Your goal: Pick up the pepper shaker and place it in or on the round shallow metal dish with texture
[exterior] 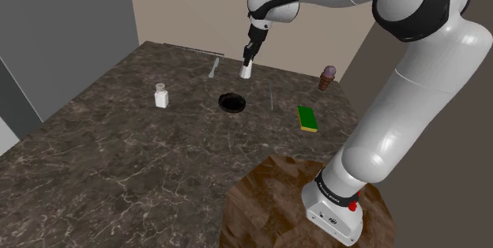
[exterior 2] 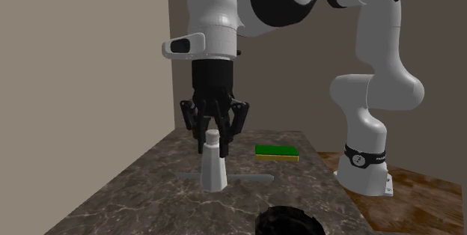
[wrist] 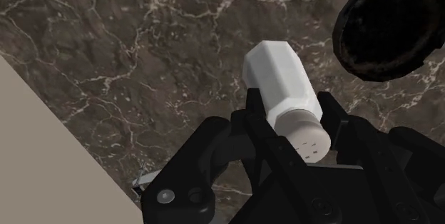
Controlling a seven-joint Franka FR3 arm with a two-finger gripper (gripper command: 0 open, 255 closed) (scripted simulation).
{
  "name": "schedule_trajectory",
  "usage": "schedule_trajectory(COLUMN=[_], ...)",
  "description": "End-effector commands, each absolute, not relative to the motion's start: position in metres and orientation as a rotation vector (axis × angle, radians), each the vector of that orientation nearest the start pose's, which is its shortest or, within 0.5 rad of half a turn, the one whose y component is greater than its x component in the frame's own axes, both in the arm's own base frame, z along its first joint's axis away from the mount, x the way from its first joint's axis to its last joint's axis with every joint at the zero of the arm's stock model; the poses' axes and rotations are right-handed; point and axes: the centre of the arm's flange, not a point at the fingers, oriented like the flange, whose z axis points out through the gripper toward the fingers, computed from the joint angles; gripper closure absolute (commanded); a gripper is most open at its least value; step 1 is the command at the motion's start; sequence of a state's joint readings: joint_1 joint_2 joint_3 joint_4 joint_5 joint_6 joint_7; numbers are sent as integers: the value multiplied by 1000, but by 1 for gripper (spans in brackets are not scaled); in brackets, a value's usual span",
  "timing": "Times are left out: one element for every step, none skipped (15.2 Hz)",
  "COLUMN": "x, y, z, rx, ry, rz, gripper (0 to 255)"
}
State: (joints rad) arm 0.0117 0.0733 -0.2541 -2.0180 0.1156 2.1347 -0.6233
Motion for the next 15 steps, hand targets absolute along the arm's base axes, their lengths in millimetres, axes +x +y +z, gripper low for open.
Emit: schedule_trajectory(x=[558, 558, 558, 558, 558, 558, 558, 558, 558, 551, 545, 539, 533, 527, 521], y=[-130, -130, -130, -130, -130, -130, -130, -130, -130, -119, -107, -96, -84, -73, -61], z=[432, 437, 442, 448, 453, 458, 463, 469, 469, 471, 473, 475, 477, 479, 481], rx=[-3045, -3045, -3045, -3045, -3045, -3045, -3045, -3045, -3045, -3045, -3045, -3045, -3045, -3045, -3045], ry=[-495, -495, -495, -495, -495, -495, -495, -495, -495, -495, -495, -495, -495, -495, -495], rz=[-117, -117, -117, -117, -117, -117, -117, -117, -117, -117, -117, -117, -117, -117, -117], gripper=[255, 255, 255, 255, 255, 255, 255, 255, 255, 255, 255, 255, 255, 255, 255])
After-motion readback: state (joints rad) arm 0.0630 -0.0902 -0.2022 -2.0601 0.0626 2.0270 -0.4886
